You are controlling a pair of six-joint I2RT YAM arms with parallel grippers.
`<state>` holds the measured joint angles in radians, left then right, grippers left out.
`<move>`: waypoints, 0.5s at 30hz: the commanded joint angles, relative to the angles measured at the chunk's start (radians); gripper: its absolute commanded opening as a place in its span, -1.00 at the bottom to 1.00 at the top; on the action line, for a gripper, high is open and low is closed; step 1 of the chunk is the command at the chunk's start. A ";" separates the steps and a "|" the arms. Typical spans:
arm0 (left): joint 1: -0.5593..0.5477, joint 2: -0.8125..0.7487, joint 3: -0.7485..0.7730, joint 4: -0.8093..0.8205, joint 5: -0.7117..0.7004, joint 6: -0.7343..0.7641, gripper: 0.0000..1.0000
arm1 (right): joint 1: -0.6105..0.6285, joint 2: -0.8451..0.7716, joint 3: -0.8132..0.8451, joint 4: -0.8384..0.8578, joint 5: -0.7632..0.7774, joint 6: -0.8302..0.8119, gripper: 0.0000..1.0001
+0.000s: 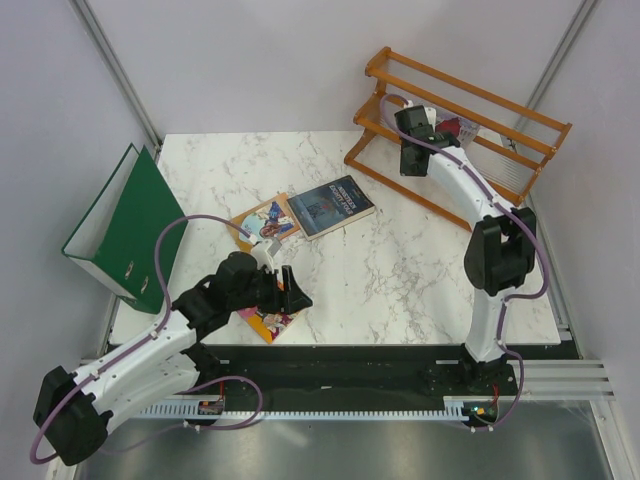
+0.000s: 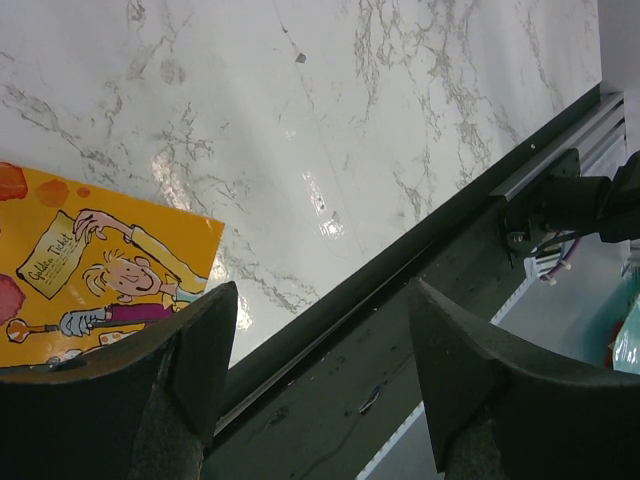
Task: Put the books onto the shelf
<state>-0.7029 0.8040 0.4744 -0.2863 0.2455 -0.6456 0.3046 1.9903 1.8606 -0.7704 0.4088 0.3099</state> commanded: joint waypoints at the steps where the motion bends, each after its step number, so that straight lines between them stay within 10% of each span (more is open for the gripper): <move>1: -0.003 -0.019 0.027 -0.017 -0.009 0.026 0.51 | 0.002 -0.103 -0.082 0.034 -0.036 -0.012 -0.94; 15: 0.022 0.162 0.230 -0.480 -0.400 -0.195 0.74 | 0.365 -0.371 -0.572 0.288 -0.339 0.168 0.08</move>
<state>-0.7006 0.9428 0.6273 -0.5175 0.0486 -0.6868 0.5674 1.6093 1.3922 -0.6315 0.2230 0.4007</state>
